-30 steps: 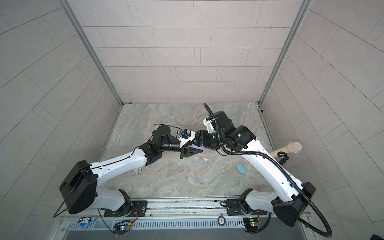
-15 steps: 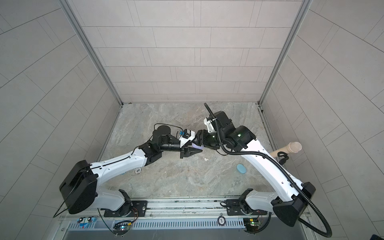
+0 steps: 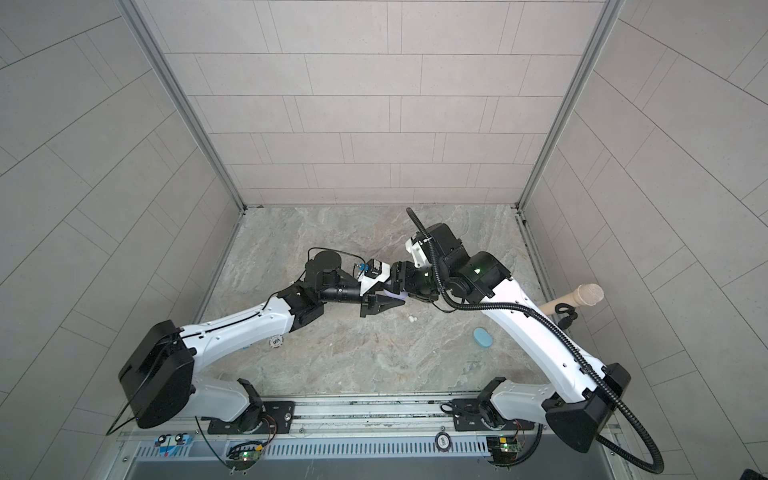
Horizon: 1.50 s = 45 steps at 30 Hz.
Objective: Insert the wireless bluetooth earbuds into the charging case
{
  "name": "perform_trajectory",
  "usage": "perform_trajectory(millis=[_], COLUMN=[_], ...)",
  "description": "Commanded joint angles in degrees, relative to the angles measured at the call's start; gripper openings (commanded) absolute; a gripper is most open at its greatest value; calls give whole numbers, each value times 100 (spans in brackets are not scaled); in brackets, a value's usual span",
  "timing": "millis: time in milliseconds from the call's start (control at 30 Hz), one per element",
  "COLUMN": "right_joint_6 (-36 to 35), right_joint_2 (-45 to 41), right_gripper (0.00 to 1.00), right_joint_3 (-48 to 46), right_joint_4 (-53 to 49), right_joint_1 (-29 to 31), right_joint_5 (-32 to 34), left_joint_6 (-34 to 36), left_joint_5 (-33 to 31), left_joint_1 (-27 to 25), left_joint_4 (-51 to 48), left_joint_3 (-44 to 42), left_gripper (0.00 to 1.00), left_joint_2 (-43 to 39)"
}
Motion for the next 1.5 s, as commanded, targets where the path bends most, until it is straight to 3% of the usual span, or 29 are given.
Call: perform_trajectory(millis=[0, 400, 467, 533, 600, 633, 667, 833, 1000, 1167, 1467], right_joint_6=[132, 110, 21, -80, -214, -314, -426, -1230, -2080, -2578, -2513], right_joint_2=[43, 39, 30, 16, -5, -14, -9, 36, 322, 1167, 2021], right_gripper=[68, 53, 52, 52, 52, 52, 52, 52, 53, 53, 53], right_joint_3=[110, 174, 222, 237, 225, 220, 190, -178, -757, -1056, -2016], right_joint_4=[-19, -70, -168, -267, -328, -383, -442, -647, -530, -381, 804], right_joint_1=[62, 95, 60, -48, -168, -272, -392, -1272, -2293, -3178, -3344], right_joint_5=[-133, 4, 102, 146, 202, 198, 196, 234, 973, 1648, 1985], left_joint_6=[98, 105, 100, 100, 83, 42, -42, -697, -903, -972, -760], left_joint_5=[63, 58, 49, 15, -71, -158, -234, -511, -1211, -1612, -1804], left_joint_1=[-36, -38, -33, -37, -36, -21, 1, 221, 226, 228, 226], left_joint_4=[73, 23, -8, -32, -36, 37, 194, 981, 898, 513, 50], left_joint_3=[112, 114, 107, 85, 3, -102, -228, -916, -1286, -1411, -1447], left_gripper=[11, 16, 30, 52, 78, 97, 100, 100, 100, 100, 100], left_joint_2=[-90, -75, -78, -82, -103, -113, -136, -260, -568, -852, -1202])
